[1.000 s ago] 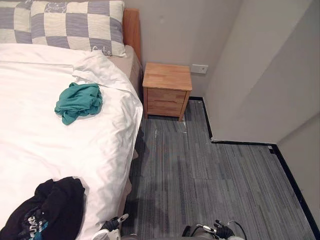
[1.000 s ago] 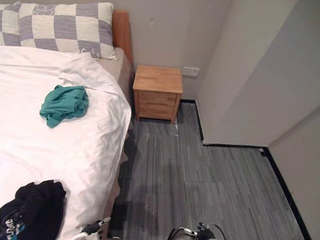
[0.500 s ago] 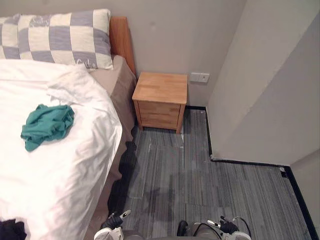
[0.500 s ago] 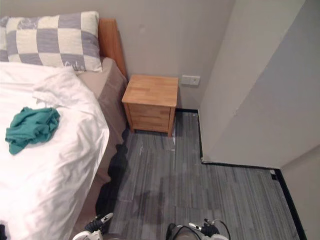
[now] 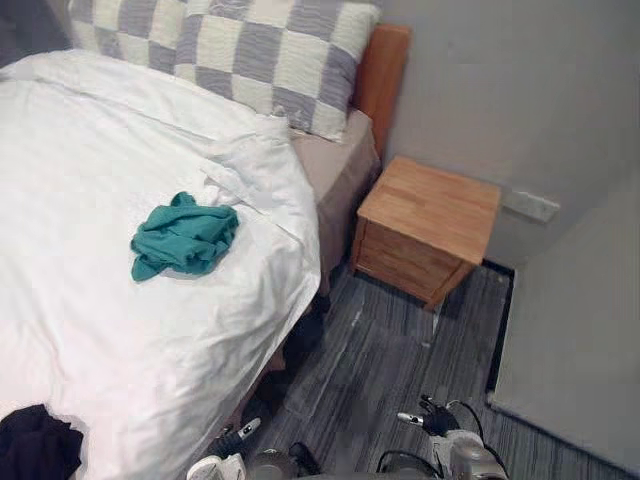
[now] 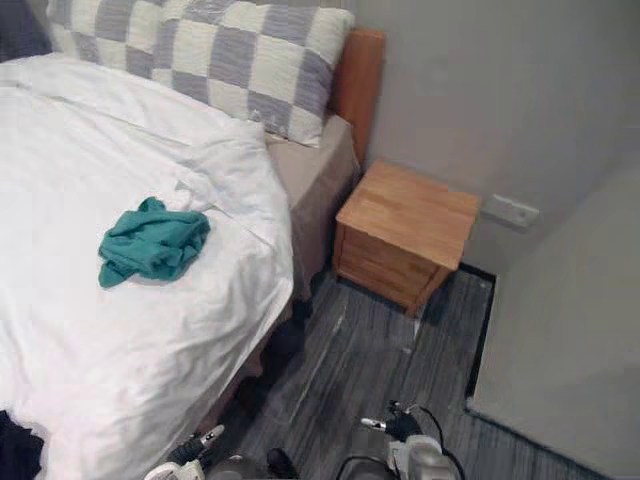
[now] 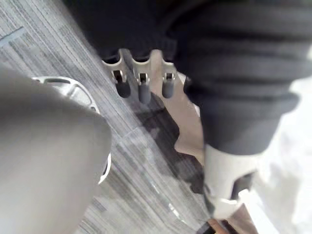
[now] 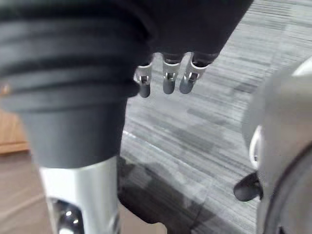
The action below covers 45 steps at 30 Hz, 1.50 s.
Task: Tidy the bed and pick cloth on bed and put in laundry
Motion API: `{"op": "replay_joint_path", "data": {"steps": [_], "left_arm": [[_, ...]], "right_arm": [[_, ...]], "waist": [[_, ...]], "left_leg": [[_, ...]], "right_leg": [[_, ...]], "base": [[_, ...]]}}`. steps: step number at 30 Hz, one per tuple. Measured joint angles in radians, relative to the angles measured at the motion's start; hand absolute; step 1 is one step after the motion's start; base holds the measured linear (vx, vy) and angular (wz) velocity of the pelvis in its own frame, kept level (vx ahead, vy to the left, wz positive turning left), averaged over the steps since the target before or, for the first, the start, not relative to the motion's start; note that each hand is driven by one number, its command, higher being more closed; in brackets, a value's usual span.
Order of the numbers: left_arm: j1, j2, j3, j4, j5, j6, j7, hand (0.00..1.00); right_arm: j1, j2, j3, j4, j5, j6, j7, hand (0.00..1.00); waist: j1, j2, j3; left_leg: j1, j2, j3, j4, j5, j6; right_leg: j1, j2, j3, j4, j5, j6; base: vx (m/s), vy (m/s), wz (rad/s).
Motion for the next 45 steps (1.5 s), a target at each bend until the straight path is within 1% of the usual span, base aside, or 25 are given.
{"op": "replay_joint_path", "data": {"steps": [1,2,5,7,9,10,11,12,13,14,15,16,18,21,23,24,25,28,29,32,36,37,41,44,45], "left_arm": [[0.001,0.017,-0.016,0.003,0.002,0.005,-0.004,0.00],[0.002,0.027,-0.029,0.009,0.005,0.010,-0.008,0.00],[0.005,0.056,-0.055,0.014,0.001,0.010,-0.026,0.00],[0.013,0.064,-0.055,0.014,0.001,0.008,-0.041,0.00],[0.025,0.083,-0.055,0.010,0.000,0.007,-0.054,0.00],[0.032,0.099,-0.053,0.010,0.000,0.007,-0.062,0.00],[0.035,0.108,-0.053,0.008,0.001,0.007,-0.071,0.00],[0.046,0.118,-0.053,-0.003,0.002,0.007,-0.076,0.00],[0.071,0.136,-0.047,-0.030,0.002,0.009,-0.090,0.00],[0.087,0.146,-0.041,-0.044,0.001,0.011,-0.092,0.00],[0.104,0.119,-0.022,-0.054,0.000,0.018,-0.091,0.00],[0.124,0.084,-0.025,-0.065,-0.001,0.018,-0.094,0.00],[0.125,0.040,-0.020,-0.070,-0.002,0.011,-0.085,0.00],[0.123,0.062,-0.016,-0.072,-0.051,0.001,-0.092,0.00],[0.103,0.060,-0.017,-0.073,-0.080,-0.020,-0.111,0.00],[0.091,0.058,-0.025,-0.070,-0.079,-0.036,-0.139,0.00],[0.087,0.048,-0.047,-0.066,-0.083,-0.053,-0.161,0.00],[0.093,0.055,-0.113,-0.062,-0.117,-0.062,-0.200,0.00],[0.090,0.062,-0.129,-0.059,-0.120,-0.063,-0.208,0.00],[0.083,0.089,-0.165,-0.066,-0.148,-0.066,-0.230,0.00],[-0.002,0.113,-0.213,-0.114,-0.183,-0.053,-0.238,0.00],[-0.018,0.113,-0.214,-0.133,-0.201,-0.052,-0.238,0.00],[-0.044,0.118,-0.283,-0.193,-0.248,-0.047,-0.227,0.00],[-0.045,0.118,-0.370,-0.249,-0.318,-0.047,-0.216,0.00],[-0.044,0.120,-0.374,-0.257,-0.324,-0.046,-0.215,0.00]], "right_arm": [[-0.003,0.008,0.000,-0.004,0.005,-0.004,0.004,0.00],[0.008,0.008,0.000,-0.007,0.034,-0.004,0.001,0.00],[0.030,0.007,-0.002,-0.030,0.125,-0.007,-0.045,0.00],[0.039,0.009,-0.001,-0.075,0.171,-0.010,-0.079,0.00],[0.049,0.017,0.000,-0.161,0.191,-0.015,-0.118,0.00],[0.070,0.024,0.000,-0.267,0.191,-0.023,-0.152,0.00],[0.087,0.027,0.001,-0.340,0.198,-0.023,-0.182,0.00],[0.104,0.033,0.001,-0.416,0.200,-0.021,-0.213,0.00],[0.132,0.045,0.007,-0.527,0.200,-0.020,-0.251,0.00],[0.146,0.052,0.013,-0.576,0.200,-0.020,-0.265,0.00],[0.132,0.029,0.021,-0.687,0.187,-0.016,-0.303,0.00],[0.108,0.014,0.021,-0.771,0.176,-0.016,-0.318,0.00],[0.046,-0.014,0.019,-0.863,0.123,-0.023,-0.330,0.00],[-0.092,-0.072,0.019,-0.892,0.033,-0.020,-0.325,0.00],[-0.297,-0.182,0.017,-0.875,-0.055,0.008,-0.328,0.00],[-0.418,-0.263,0.017,-0.841,-0.092,0.018,-0.330,0.00],[-0.487,-0.334,0.024,-0.817,-0.122,0.020,-0.330,0.00],[-0.544,-0.419,0.060,-0.809,-0.209,0.023,-0.329,0.00],[-0.543,-0.419,0.066,-0.807,-0.230,0.040,-0.328,0.00],[-0.566,-0.419,0.099,-0.806,-0.284,0.077,-0.306,0.00],[-0.797,-0.505,0.155,-0.718,-0.296,0.153,-0.315,0.00],[-0.840,-0.533,0.163,-0.688,-0.305,0.172,-0.322,1.00],[-0.971,-0.652,0.215,-0.545,-0.302,0.235,-0.342,1.00],[-1.106,-0.788,0.297,-0.439,-0.321,0.262,-0.317,1.00],[-1.115,-0.800,0.303,-0.440,-0.321,0.262,-0.308,1.00]], "waist": [[-0.009,-0.010,0.006],[-0.017,-0.005,0.010],[-0.020,-0.012,0.013],[-0.021,-0.010,0.015],[-0.025,-0.008,0.015],[-0.030,-0.012,0.015],[-0.034,-0.016,0.013],[-0.037,-0.026,0.007],[-0.037,-0.059,-0.009],[-0.038,-0.082,-0.019],[-0.018,-0.043,-0.028],[-0.022,-0.010,-0.039],[-0.025,0.011,-0.038],[-0.026,-0.008,-0.014],[-0.033,0.001,0.017],[-0.043,0.013,0.054],[-0.037,0.032,0.073],[-0.041,0.072,0.087],[-0.041,0.075,0.094],[-0.036,0.059,0.121],[-0.042,0.078,0.221],[-0.038,0.083,0.247],[-0.023,0.133,0.297],[-0.012,0.199,0.318],[-0.011,0.199,0.318]], "left_leg": [[0.029,-0.001,-0.063,0.005,-0.007,0.003],[0.061,0.002,-0.126,0.002,-0.007,0.003],[0.125,0.016,-0.273,-0.038,-0.006,-0.006],[0.130,0.028,-0.357,-0.052,-0.011,-0.042],[0.110,0.047,-0.450,-0.060,-0.022,-0.083],[0.088,0.056,-0.536,-0.061,-0.027,-0.124],[0.076,0.063,-0.586,-0.055,-0.031,-0.147],[0.064,0.069,-0.634,-0.043,-0.042,-0.169],[0.056,0.071,-0.673,-0.023,-0.060,-0.214],[0.051,0.067,-0.689,-0.009,-0.069,-0.242],[0.028,0.146,-0.715,0.052,-0.091,-0.283],[0.011,0.190,-0.711,0.057,-0.075,-0.293],[0.014,0.217,-0.721,0.014,-0.012,-0.308],[-0.026,0.211,-0.718,0.000,0.071,-0.287],[-0.087,0.208,-0.636,0.000,0.154,-0.242],[-0.097,0.197,-0.533,0.018,0.174,-0.210],[-0.125,0.179,-0.466,0.096,0.127,-0.174],[-0.122,0.134,-0.352,0.042,0.098,-0.158],[-0.108,0.120,-0.353,-0.004,0.111,-0.179],[-0.114,0.092,-0.359,-0.052,0.139,-0.167],[-0.237,0.059,-0.386,-0.052,0.174,-0.138],[-0.263,0.054,-0.391,-0.061,0.188,-0.133],[-0.329,0.020,-0.409,-0.168,0.269,-0.121],[-0.347,-0.017,-0.400,-0.293,0.344,-0.119],[-0.354,-0.021,-0.396,-0.294,0.349,-0.118]], "right_leg": [[-0.062,-0.042,0.020,0.177,-0.005,-0.002],[-0.077,-0.056,0.022,0.219,-0.024,-0.006],[-0.131,-0.031,0.105,0.115,-0.054,0.003],[-0.178,0.001,0.181,-0.033,-0.048,0.013],[-0.214,0.066,0.332,-0.258,0.000,0.031],[-0.227,0.109,0.488,-0.404,0.068,0.056],[-0.232,0.128,0.569,-0.452,0.101,0.055],[-0.232,0.143,0.640,-0.479,0.133,0.051],[-0.222,0.152,0.716,-0.489,0.195,0.016],[-0.215,0.146,0.737,-0.484,0.211,0.009],[-0.193,0.196,0.691,-0.450,0.101,0.018],[-0.195,0.227,0.644,-0.431,0.079,-0.007],[-0.205,0.245,0.577,-0.365,0.037,-0.034],[-0.222,0.230,0.520,-0.322,0.002,-0.058],[-0.230,0.202,0.451,-0.353,0.016,-0.081],[-0.203,0.176,0.403,-0.391,0.032,-0.095],[-0.194,0.160,0.373,-0.413,0.037,-0.093],[-0.200,0.139,0.315,-0.427,0.047,-0.079],[-0.200,0.134,0.310,-0.429,0.051,-0.072],[-0.203,0.112,0.296,-0.449,0.074,-0.058],[-0.297,0.083,0.277,-0.471,0.123,-0.048],[-0.320,0.080,0.270,-0.476,0.133,-0.048],[-0.414,0.066,0.255,-0.495,0.168,-0.048],[-0.497,0.045,0.269,-0.495,0.186,-0.032],[-0.508,0.042,0.275,-0.494,0.188,-0.031]], "base": [[0.44,0.028,1.49],[0.45,-0.003,1.59],[0.32,-0.123,1.52],[0.24,-0.227,1.28],[0.22,-0.297,1.50],[0.25,-0.383,1.58],[0.28,-0.409,1.81],[0.36,-0.462,1.65],[0.32,-0.415,1.45],[0.47,-0.602,1.39],[0.39,-0.537,1.07],[0.36,-0.485,0.95],[0.17,-0.278,0.82],[0.09,-0.278,0.76],[-0.07,-0.189,0.97],[-0.15,-0.151,1.22],[-0.15,-0.095,1.08],[-0.11,0.029,0.73],[-0.07,0.061,0.51],[-0.04,0.073,0.23],[-0.10,0.091,0.25],[-0.12,0.077,0.27],[-0.04,0.051,0.20],[0.01,0.072,-0.05],[0.04,0.092,-0.14]]}}
